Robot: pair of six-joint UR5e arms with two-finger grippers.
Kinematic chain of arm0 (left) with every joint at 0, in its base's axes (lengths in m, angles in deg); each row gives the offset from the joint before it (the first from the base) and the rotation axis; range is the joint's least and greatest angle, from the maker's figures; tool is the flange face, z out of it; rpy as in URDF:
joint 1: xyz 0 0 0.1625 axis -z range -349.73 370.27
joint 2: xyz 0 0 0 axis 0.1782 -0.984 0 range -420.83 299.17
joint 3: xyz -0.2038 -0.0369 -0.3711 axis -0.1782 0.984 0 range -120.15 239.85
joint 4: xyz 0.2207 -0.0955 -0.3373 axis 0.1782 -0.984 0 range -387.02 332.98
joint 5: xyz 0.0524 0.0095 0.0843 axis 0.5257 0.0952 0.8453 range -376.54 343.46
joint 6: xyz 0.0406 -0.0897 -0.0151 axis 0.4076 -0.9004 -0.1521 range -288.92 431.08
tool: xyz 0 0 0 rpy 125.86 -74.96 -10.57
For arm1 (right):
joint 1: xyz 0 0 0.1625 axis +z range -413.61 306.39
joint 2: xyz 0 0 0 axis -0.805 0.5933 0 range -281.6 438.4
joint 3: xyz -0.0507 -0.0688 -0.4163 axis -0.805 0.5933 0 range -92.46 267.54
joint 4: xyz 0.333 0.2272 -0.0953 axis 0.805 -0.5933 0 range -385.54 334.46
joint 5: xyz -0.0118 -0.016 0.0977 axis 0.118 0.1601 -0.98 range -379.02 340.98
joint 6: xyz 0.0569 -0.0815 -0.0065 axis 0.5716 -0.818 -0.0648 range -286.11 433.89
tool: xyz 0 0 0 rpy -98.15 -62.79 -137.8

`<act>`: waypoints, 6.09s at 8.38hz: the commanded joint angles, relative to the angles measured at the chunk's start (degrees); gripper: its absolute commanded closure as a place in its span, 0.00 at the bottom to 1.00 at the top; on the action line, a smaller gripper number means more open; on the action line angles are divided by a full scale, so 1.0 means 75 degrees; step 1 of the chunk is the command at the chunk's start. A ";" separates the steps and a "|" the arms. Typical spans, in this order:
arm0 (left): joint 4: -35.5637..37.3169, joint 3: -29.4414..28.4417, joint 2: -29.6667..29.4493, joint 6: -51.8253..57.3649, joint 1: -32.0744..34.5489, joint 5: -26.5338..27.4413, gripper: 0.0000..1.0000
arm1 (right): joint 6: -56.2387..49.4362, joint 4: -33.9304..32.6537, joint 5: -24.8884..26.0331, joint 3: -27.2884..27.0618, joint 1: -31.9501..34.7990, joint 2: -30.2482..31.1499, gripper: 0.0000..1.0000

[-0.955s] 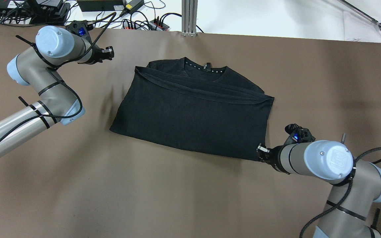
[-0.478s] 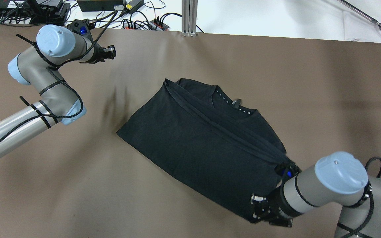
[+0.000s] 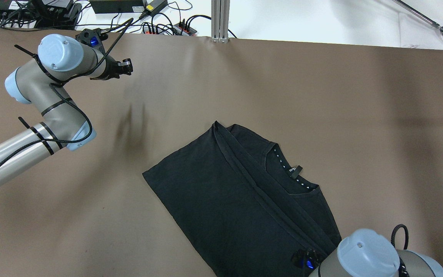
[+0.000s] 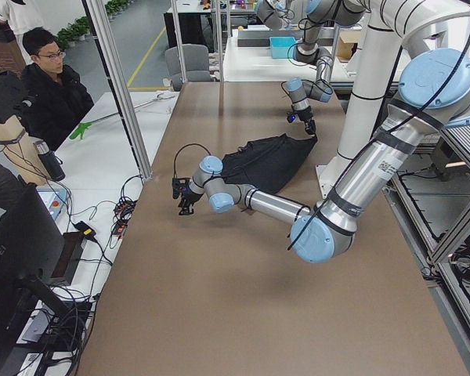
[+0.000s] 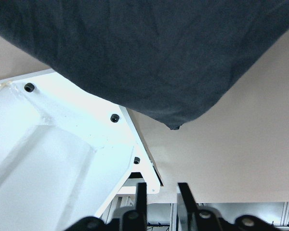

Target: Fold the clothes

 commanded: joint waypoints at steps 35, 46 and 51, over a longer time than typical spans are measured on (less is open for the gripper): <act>-0.0265 -0.4820 -0.4140 -0.1264 -0.0627 0.0067 0.63 | -0.0698 -0.0116 0.4553 0.0770 0.1901 -0.0787 0.05; -0.0265 -0.1081 -0.1035 -0.0748 -0.0593 -0.0353 0.06 | -0.6300 -0.3033 0.5281 0.2422 0.0612 -0.3611 0.57; -0.0254 -0.1092 -0.1058 -0.0795 -0.0605 -0.0330 0.06 | -0.6300 -0.3151 0.5701 0.2704 0.0179 -0.3799 0.63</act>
